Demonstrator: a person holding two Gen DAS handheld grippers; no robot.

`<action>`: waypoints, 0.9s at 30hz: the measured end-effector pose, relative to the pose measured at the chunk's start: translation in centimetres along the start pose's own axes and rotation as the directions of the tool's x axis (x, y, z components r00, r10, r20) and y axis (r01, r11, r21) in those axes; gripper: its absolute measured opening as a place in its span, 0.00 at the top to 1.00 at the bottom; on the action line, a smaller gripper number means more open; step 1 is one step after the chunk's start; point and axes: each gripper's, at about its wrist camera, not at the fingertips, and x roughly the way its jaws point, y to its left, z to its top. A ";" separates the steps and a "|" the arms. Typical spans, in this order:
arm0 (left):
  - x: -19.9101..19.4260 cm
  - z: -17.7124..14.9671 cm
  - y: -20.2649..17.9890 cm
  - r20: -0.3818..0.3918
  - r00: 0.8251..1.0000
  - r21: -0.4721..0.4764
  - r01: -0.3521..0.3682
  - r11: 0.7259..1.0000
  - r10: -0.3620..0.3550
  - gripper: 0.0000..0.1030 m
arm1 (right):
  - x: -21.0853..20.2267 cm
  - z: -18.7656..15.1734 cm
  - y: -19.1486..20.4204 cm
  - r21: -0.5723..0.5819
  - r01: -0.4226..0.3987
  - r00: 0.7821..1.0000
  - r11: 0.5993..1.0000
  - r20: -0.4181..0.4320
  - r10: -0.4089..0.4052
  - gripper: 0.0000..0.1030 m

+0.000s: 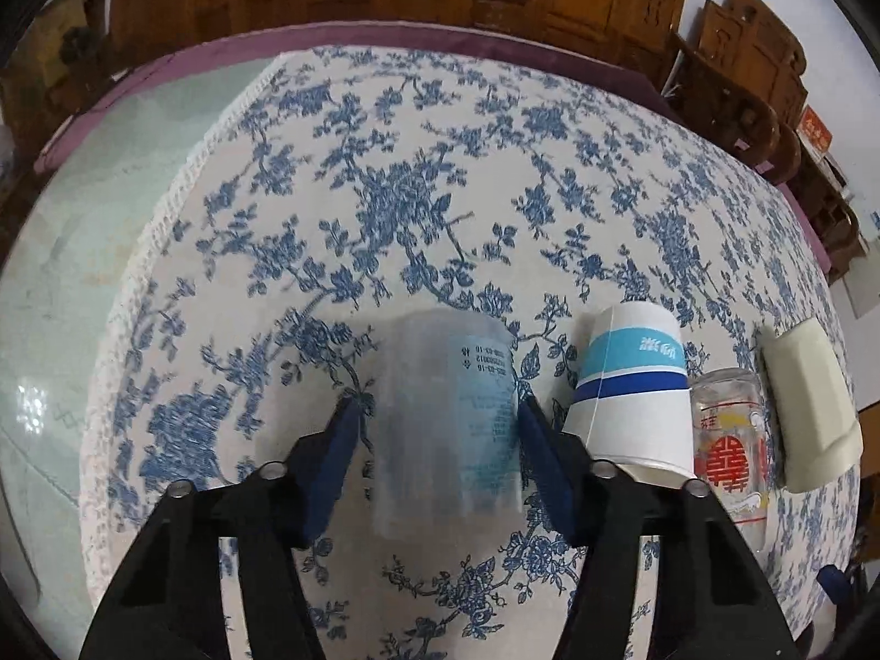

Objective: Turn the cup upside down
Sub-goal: 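Lift the clear plastic cup off the table with the left tool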

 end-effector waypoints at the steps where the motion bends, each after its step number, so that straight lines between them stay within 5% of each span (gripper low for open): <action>1: 0.0 -0.1 -0.1 0.002 1.000 -0.004 -0.003 1.000 0.003 0.49 | -0.1 -0.1 -0.2 0.003 0.005 1.000 1.000 -0.001 -0.005 0.10; 16: -9.0 -7.0 -5.3 0.110 0.994 0.108 -0.024 0.994 0.012 0.49 | -4.4 -2.3 -2.9 0.051 0.064 0.997 0.997 0.029 -0.065 0.10; 27: -11.3 -15.6 -14.4 0.128 0.984 0.213 0.095 0.972 -0.124 0.49 | -9.4 -5.3 -7.2 0.127 0.138 0.987 0.982 0.065 -0.148 0.10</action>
